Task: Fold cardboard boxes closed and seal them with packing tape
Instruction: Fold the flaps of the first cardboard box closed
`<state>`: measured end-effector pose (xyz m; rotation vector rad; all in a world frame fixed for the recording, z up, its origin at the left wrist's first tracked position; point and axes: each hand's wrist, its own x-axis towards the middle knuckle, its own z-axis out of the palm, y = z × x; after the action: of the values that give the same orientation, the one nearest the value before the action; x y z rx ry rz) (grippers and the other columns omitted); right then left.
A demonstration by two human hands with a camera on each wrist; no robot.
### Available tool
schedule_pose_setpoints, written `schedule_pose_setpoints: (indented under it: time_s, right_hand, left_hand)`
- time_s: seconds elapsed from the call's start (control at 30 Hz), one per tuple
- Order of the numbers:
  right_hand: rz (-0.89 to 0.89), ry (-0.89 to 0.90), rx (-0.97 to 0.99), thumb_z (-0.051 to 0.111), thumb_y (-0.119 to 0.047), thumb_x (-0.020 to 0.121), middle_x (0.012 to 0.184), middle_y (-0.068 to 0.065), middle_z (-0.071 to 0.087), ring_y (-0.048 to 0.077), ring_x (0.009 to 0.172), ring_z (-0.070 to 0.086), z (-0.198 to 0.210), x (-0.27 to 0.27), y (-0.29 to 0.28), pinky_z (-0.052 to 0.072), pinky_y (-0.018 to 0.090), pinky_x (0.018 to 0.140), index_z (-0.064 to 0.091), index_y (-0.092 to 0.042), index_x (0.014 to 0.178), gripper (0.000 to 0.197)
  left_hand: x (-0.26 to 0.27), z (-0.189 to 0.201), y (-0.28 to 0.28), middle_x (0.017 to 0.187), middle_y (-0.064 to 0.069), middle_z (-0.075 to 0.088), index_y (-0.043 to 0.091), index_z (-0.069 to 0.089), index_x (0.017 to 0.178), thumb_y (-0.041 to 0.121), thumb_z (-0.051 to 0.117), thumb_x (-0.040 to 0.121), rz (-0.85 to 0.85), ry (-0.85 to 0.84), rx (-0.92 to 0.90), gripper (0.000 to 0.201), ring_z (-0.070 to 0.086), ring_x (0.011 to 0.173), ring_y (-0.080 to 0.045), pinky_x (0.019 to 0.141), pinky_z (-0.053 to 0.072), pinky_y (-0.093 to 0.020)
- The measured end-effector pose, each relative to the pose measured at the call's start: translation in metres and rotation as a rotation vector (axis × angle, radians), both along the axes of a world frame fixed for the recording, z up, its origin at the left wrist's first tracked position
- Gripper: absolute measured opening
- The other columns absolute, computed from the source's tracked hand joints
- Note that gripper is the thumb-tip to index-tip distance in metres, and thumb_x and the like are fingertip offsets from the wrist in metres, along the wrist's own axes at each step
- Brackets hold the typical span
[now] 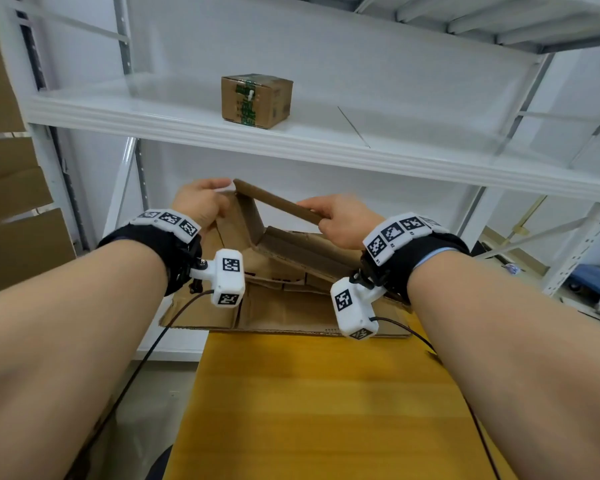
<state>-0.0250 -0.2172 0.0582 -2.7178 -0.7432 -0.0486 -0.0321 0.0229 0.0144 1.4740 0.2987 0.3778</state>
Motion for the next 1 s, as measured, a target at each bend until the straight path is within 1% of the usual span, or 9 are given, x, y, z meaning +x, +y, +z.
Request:
schedule_pose_setpoints:
  time_s: [0.13, 0.23, 0.4, 0.6, 0.67, 0.73, 0.8, 0.9, 1.0]
  right_hand:
    - [0.010, -0.032, 0.091, 0.041, 0.004, 0.096, 0.134, -0.005, 0.063, 0.016, 0.122, 0.056, 0.009, 0.002, -0.003, 0.041, 0.028, 0.099, 0.054, -0.035, 0.143, 0.063]
    - [0.006, -0.054, 0.131, 0.042, 0.003, 0.096, 0.134, -0.004, 0.062, 0.016, 0.124, 0.055, 0.009, 0.002, -0.006, 0.041, 0.031, 0.104, 0.053, -0.032, 0.144, 0.060]
    - [-0.019, -0.078, 0.045, 0.043, 0.006, 0.095, 0.136, 0.000, 0.062, 0.019, 0.125, 0.055, 0.004, -0.001, -0.016, 0.038, 0.023, 0.095, 0.051, -0.030, 0.145, 0.062]
    - [-0.116, -0.035, -0.156, 0.047, 0.007, 0.091, 0.141, 0.006, 0.057, 0.025, 0.123, 0.058, -0.003, -0.005, -0.037, 0.052, 0.037, 0.099, 0.049, -0.030, 0.145, 0.065]
    - [-0.123, -0.010, -0.238, 0.046, 0.004, 0.091, 0.141, 0.007, 0.057, 0.028, 0.120, 0.059, -0.013, -0.006, -0.039, 0.054, 0.040, 0.096, 0.046, -0.032, 0.146, 0.065]
    - [-0.125, -0.008, -0.302, 0.048, -0.002, 0.094, 0.140, 0.007, 0.058, 0.028, 0.115, 0.061, -0.024, -0.005, -0.039, 0.055, 0.037, 0.091, 0.044, -0.035, 0.147, 0.063]
    - [-0.112, -0.051, -0.343, 0.052, -0.013, 0.097, 0.139, 0.005, 0.059, 0.026, 0.115, 0.061, -0.032, -0.003, -0.038, 0.053, 0.034, 0.087, 0.044, -0.035, 0.147, 0.054]
    - [-0.059, -0.070, -0.377, 0.055, -0.038, 0.101, 0.136, 0.003, 0.061, 0.026, 0.120, 0.059, -0.038, -0.003, -0.033, 0.051, 0.037, 0.097, 0.047, -0.030, 0.146, 0.046]
    - [-0.027, -0.070, -0.401, 0.051, -0.045, 0.102, 0.136, 0.003, 0.061, 0.026, 0.122, 0.058, -0.042, -0.001, -0.025, 0.050, 0.043, 0.102, 0.048, -0.030, 0.146, 0.046]
  left_hand:
    - [0.005, 0.019, -0.007, 0.111, -0.011, 0.070, 0.024, 0.067, 0.115, -0.002, 0.071, 0.066, 0.002, -0.061, 0.014, 0.056, 0.068, 0.098, -0.025, 0.091, 0.056, -0.041]
    - [0.002, 0.023, -0.024, 0.107, -0.004, 0.070, 0.026, 0.062, 0.117, 0.005, 0.079, 0.065, -0.051, -0.034, 0.154, 0.059, 0.066, 0.100, -0.026, 0.090, 0.055, -0.045]
    - [-0.003, 0.001, -0.046, 0.109, -0.004, 0.059, 0.023, 0.049, 0.137, -0.011, 0.045, 0.086, 0.020, 0.042, 0.479, 0.061, 0.055, 0.101, -0.024, 0.083, 0.048, -0.034]
    - [-0.004, -0.037, -0.042, 0.104, -0.010, 0.065, 0.016, 0.062, 0.128, -0.005, 0.044, 0.091, -0.032, 0.180, 0.695, 0.046, 0.056, 0.090, -0.026, 0.080, 0.043, -0.031]
    - [-0.001, -0.047, -0.040, 0.112, -0.011, 0.068, 0.021, 0.064, 0.126, 0.005, 0.047, 0.094, -0.044, 0.220, 0.730, 0.040, 0.060, 0.094, -0.029, 0.084, 0.047, -0.032]
    - [0.000, -0.051, -0.040, 0.107, -0.009, 0.069, 0.027, 0.067, 0.111, 0.016, 0.049, 0.095, -0.053, 0.247, 0.740, 0.027, 0.063, 0.091, -0.029, 0.087, 0.053, -0.038]
    - [0.000, -0.055, -0.042, 0.101, -0.009, 0.069, 0.027, 0.064, 0.102, 0.012, 0.047, 0.094, -0.054, 0.293, 0.760, 0.024, 0.063, 0.088, -0.030, 0.086, 0.055, -0.041]
    - [-0.001, -0.069, -0.043, 0.093, -0.005, 0.068, 0.028, 0.063, 0.109, 0.011, 0.050, 0.084, -0.027, 0.394, 0.765, 0.033, 0.065, 0.082, -0.028, 0.081, 0.057, -0.043]
    - [-0.008, -0.084, -0.044, 0.099, -0.006, 0.065, 0.019, 0.051, 0.125, 0.015, 0.066, 0.081, 0.008, 0.511, 0.694, 0.047, 0.065, 0.084, -0.027, 0.077, 0.055, -0.038]
